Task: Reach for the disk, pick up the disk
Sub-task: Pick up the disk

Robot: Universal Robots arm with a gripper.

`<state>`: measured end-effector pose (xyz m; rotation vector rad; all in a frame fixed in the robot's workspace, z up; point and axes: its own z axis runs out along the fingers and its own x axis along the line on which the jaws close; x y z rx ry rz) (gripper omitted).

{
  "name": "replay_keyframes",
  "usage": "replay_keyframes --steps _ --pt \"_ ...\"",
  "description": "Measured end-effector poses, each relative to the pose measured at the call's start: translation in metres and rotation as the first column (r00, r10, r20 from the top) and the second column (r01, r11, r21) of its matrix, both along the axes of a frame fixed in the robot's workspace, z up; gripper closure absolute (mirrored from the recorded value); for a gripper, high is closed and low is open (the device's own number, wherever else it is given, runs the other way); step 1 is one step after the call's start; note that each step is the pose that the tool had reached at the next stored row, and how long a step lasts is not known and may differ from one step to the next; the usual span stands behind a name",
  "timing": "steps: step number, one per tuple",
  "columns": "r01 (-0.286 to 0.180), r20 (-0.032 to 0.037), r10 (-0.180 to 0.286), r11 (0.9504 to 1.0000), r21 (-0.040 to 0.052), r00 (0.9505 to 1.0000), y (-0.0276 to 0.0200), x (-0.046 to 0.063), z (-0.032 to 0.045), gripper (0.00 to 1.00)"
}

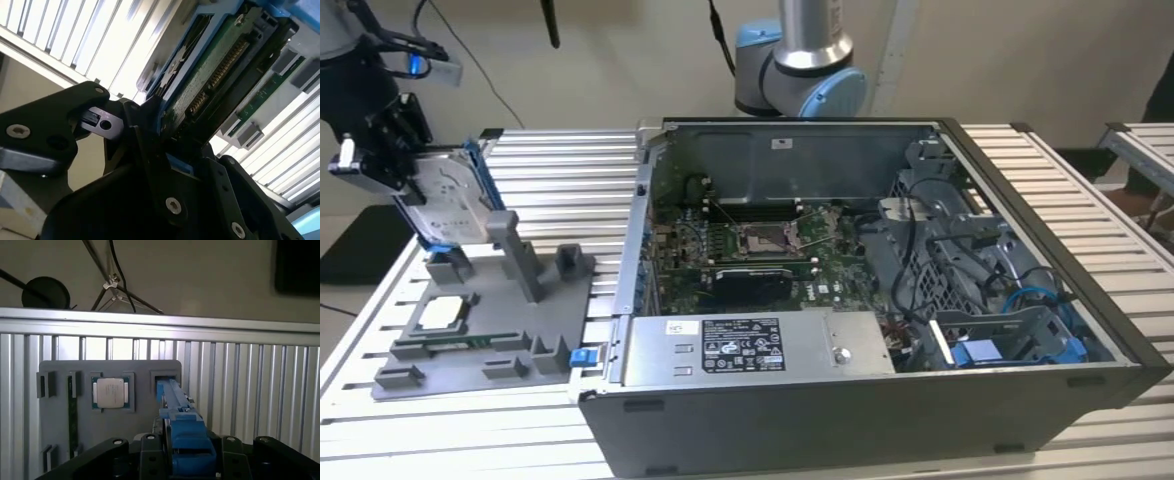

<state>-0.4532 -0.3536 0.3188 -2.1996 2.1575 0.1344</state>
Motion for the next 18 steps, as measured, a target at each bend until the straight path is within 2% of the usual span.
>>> replay_keyframes --steps 7,18 --pt "0.000 -0.0001 0.000 1.0000 -0.0001 1.0000 -0.0001 0.000 0.0169 1.00" --pt "0.000 -0.0001 0.000 1.0000 -0.0001 1.0000 -0.0001 0.000 0.0318 1.00"
